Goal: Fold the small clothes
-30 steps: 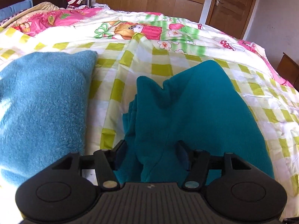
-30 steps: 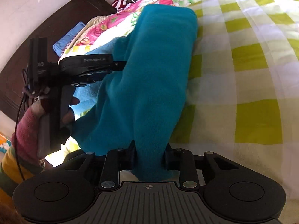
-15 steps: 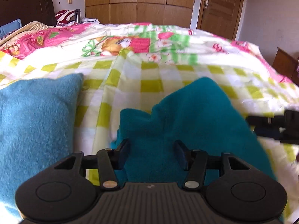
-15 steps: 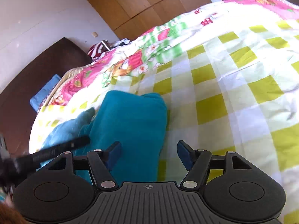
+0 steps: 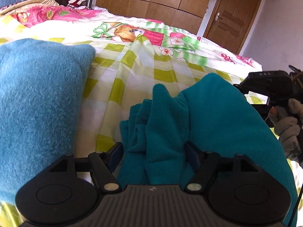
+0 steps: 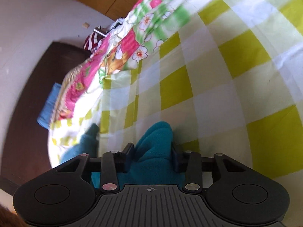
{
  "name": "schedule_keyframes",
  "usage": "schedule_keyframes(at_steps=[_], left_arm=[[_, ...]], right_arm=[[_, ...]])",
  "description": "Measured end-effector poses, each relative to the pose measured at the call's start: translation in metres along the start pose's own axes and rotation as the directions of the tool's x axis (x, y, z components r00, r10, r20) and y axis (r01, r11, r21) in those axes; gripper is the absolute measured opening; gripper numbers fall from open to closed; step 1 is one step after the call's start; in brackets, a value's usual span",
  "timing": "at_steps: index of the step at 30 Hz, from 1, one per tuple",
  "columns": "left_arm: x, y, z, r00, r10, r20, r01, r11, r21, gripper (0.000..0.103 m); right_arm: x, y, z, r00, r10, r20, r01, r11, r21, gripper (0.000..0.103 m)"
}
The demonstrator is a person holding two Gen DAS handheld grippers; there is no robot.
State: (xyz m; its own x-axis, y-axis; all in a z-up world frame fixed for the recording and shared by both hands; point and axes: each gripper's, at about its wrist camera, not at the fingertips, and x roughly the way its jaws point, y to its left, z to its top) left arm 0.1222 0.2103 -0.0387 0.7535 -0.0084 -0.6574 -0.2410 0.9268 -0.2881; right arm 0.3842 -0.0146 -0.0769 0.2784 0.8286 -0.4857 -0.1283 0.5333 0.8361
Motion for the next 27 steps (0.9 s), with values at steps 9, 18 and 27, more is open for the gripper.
schedule_keyframes(at_steps=[9, 18, 27], left_arm=[[0.040, -0.058, 0.018, 0.995, -0.092, -0.024, 0.093, 0.993, 0.079, 0.085], [0.006, -0.081, 0.023, 1.000, -0.025, 0.012, 0.023, 0.989, 0.144, 0.083], [-0.021, -0.111, 0.011, 0.995, 0.049, 0.082, -0.070, 0.960, 0.272, 0.080]], right_arm=[[-0.072, -0.014, 0.003, 0.955, -0.154, 0.253, 0.165, 0.986, -0.021, 0.013], [-0.112, 0.003, 0.003, 0.884, -0.289, 0.368, 0.343, 0.935, -0.089, 0.021], [-0.157, 0.058, -0.128, 0.860, -0.253, 0.443, 0.439, 0.810, -0.388, 0.036]])
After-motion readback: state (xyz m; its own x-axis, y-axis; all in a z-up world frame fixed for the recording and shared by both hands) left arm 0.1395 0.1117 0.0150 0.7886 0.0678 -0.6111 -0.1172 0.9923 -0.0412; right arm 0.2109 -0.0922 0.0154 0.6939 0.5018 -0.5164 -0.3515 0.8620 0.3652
